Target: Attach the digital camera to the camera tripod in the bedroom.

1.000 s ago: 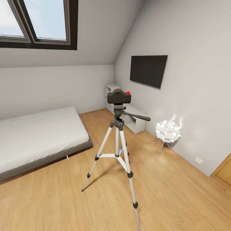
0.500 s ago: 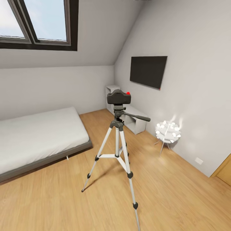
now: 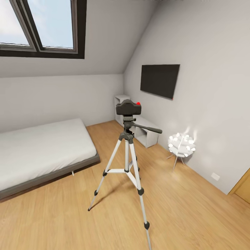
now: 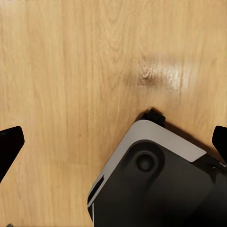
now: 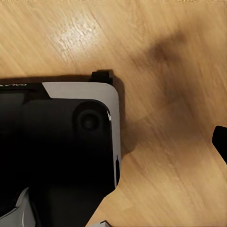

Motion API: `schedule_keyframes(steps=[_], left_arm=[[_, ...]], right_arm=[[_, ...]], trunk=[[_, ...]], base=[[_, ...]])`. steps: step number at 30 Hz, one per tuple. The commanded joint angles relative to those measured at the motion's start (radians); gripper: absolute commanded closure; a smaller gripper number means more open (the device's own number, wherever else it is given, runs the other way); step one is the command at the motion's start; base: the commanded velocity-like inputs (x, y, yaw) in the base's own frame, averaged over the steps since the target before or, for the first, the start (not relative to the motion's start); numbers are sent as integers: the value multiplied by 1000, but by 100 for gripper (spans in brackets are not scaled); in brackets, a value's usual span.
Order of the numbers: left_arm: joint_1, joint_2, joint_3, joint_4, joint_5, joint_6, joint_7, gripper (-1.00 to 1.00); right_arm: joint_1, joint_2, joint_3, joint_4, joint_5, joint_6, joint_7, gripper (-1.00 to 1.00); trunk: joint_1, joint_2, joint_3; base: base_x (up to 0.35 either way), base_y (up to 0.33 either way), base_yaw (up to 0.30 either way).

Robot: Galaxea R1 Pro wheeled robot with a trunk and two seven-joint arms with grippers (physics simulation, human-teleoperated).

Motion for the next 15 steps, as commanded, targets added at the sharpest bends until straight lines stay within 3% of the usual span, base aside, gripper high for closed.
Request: schedule_keyframes(steps=[1,15], left_arm=[[-1,0,-5,0,4,3,3,-100],[-1,0,-5,0,4,3,3,-100]], right_arm=[[-1,0,-1,2,-1,1,3,-100],[45,3,0,2,8,-12,3,-100]], trunk=[[1,-2,0],[1,-2,22]], base=[[0,0,0],[0,0,0]])
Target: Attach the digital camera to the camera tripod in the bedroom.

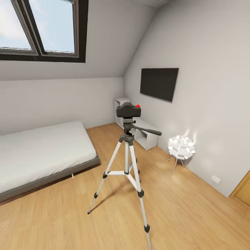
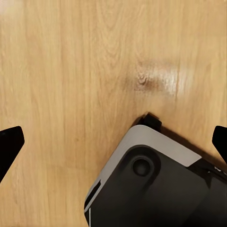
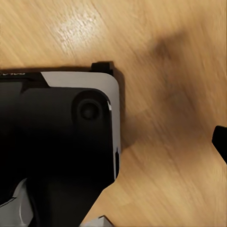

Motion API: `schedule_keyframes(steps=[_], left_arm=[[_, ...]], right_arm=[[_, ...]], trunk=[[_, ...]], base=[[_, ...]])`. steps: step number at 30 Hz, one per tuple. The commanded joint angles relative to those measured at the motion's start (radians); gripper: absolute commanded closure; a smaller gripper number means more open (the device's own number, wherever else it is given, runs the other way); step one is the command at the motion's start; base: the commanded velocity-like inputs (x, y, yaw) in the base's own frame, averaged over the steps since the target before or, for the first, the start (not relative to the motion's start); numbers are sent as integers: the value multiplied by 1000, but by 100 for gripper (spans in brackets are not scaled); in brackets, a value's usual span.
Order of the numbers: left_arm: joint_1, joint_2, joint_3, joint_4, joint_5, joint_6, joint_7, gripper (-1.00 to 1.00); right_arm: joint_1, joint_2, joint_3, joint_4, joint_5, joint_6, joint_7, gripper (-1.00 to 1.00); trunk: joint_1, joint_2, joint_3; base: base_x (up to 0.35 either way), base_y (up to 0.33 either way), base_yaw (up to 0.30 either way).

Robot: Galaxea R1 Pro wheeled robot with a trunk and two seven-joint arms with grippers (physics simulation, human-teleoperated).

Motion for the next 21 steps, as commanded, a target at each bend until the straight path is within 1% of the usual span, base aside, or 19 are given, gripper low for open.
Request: schedule_keyframes(steps=[1,6,21], left_arm=[[-1,0,-5,0,4,3,3,-100],[-1,0,-5,0,5,3,3,-100],[-1,0,-5,0,5,3,4,-100]], right_arm=[[0,2,-1,2,0,1,4,-100],[6,8,0,2,1,1,4,-100],[9,10,2,2,2,1,3,-100]], trunk=[[1,-2,0],[1,-2,8],[1,-2,32]], base=[[0,0,0],[0,0,0],[0,0,0]])
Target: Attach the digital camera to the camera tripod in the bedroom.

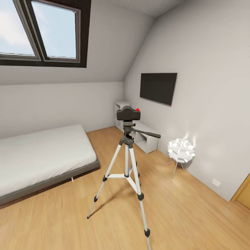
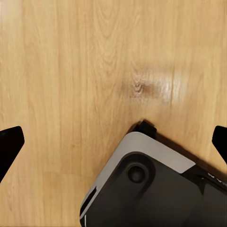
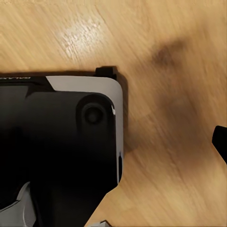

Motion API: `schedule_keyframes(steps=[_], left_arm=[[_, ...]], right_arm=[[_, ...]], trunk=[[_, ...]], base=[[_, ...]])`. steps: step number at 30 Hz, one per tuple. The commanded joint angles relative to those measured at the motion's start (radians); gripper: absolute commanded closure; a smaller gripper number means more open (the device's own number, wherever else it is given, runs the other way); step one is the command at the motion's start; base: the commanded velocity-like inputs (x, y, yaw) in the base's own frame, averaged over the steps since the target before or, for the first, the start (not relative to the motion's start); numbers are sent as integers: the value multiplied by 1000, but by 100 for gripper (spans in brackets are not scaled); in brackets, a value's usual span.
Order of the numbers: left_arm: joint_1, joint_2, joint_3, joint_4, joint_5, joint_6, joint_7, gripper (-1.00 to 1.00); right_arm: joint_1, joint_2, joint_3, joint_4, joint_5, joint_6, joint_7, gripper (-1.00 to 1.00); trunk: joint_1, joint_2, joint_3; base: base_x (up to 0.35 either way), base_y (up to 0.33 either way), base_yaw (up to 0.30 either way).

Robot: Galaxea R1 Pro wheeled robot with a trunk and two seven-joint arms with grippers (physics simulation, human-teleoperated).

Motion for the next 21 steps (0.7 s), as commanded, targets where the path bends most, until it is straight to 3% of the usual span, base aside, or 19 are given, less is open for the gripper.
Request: schedule_keyframes(steps=[1,21], left_arm=[[-1,0,-5,0,4,3,3,-100],[-1,0,-5,0,4,3,3,-100]], right_arm=[[-1,0,0,2,0,1,3,-100],[-1,-2,1,1,2,1,5,-100]], trunk=[[1,-2,-1],[1,-2,32]], base=[[0,0,0],[0,0,0]])
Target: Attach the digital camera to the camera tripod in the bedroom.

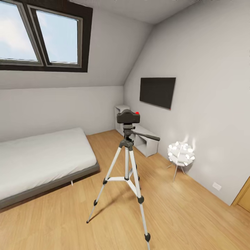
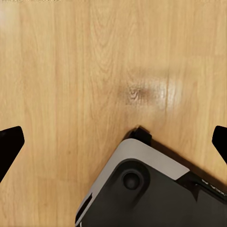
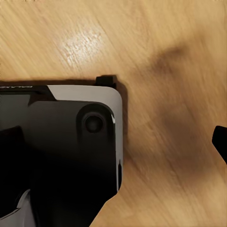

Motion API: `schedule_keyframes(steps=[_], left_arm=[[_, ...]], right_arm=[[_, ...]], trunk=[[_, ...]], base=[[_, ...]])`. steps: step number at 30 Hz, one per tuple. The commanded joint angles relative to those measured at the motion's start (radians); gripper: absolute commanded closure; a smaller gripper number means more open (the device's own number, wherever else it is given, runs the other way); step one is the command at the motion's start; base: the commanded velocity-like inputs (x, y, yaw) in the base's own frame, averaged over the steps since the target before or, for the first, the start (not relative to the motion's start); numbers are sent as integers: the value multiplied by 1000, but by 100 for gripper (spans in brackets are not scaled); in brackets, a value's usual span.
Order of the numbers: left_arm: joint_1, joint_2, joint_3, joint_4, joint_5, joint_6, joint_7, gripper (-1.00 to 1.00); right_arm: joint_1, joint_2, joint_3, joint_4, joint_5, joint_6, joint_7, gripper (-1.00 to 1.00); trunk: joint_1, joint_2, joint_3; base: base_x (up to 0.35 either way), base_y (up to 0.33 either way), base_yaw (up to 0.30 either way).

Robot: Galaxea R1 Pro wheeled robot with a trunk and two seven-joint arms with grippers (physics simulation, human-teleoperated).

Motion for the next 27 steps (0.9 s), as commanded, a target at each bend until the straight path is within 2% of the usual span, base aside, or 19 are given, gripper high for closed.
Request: schedule_keyframes(steps=[1,27], left_arm=[[0,0,-5,0,4,3,3,-100],[0,0,-5,0,4,3,3,-100]], right_arm=[[-1,0,0,2,0,1,3,-100],[-1,1,1,1,0,0,1,-100]], trunk=[[1,-1,1],[1,-1,42]], base=[[0,0,0],[0,0,0]])
